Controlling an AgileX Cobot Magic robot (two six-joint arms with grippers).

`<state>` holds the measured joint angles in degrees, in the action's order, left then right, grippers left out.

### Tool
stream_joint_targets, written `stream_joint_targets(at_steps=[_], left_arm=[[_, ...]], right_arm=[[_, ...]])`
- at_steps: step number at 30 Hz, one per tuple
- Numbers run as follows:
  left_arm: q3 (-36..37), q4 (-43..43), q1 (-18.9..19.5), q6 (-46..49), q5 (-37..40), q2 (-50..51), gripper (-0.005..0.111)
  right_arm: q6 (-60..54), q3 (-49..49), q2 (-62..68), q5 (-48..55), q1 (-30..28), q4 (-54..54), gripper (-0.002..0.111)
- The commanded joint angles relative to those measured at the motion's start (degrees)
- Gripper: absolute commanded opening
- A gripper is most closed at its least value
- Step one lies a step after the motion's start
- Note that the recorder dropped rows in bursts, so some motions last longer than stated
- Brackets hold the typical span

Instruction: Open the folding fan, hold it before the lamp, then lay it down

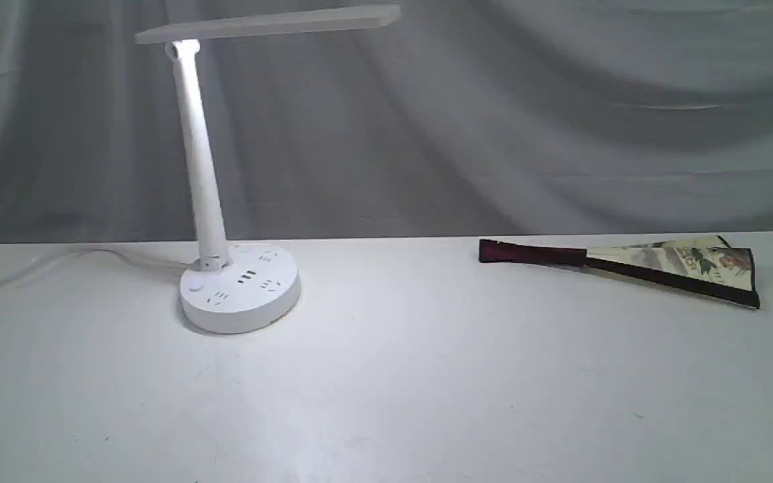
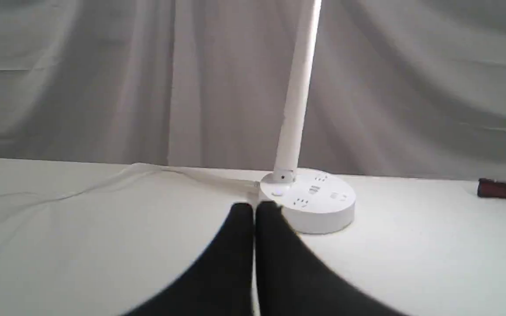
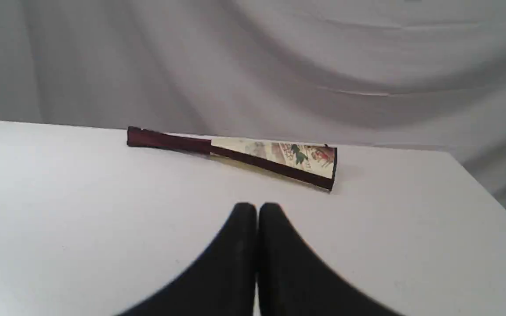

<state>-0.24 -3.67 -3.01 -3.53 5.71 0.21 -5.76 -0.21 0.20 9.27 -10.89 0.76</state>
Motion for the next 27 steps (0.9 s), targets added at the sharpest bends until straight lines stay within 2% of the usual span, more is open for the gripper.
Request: stream_joint_targets(at_steps=[1,7,11,15,19,27], left_arm=[[0.2,-2.1,-0.3,-1.4,-2.9,-0.2,0.0],[0.2,-2.1,-0.3,-7.7,-6.5,-0.2,0.0],[0.2,-1.7,-0.3,-8.2,-7.5,-0.2,0.0],[0.2,-2.0,-0.3,-9.0,-6.4,-0.2,0.0],[-2.9,-2.0,-0.3,-9.4,-0.5,-0.2,0.0],[-16.5,-1.2,-0.3,-9.5,11.6,-0.2,0.0]], right_arm=[[0.3,0.2,-0.2,-5.4,0.1,0.5,0.0],[0.2,0.2,-0.2,-12.7,0.1,2.7,0.0],[0.2,-1.1,-0.2,-9.7,0.1,6.0,0.0],[0.2,-6.4,-0.2,-4.7,0.1,6.7,0.0],[0.3,-12.6,-0.2,2.6,0.1,6.7,0.0],[0.3,-21.2,3.9,13.2,0.1,6.7,0.0]])
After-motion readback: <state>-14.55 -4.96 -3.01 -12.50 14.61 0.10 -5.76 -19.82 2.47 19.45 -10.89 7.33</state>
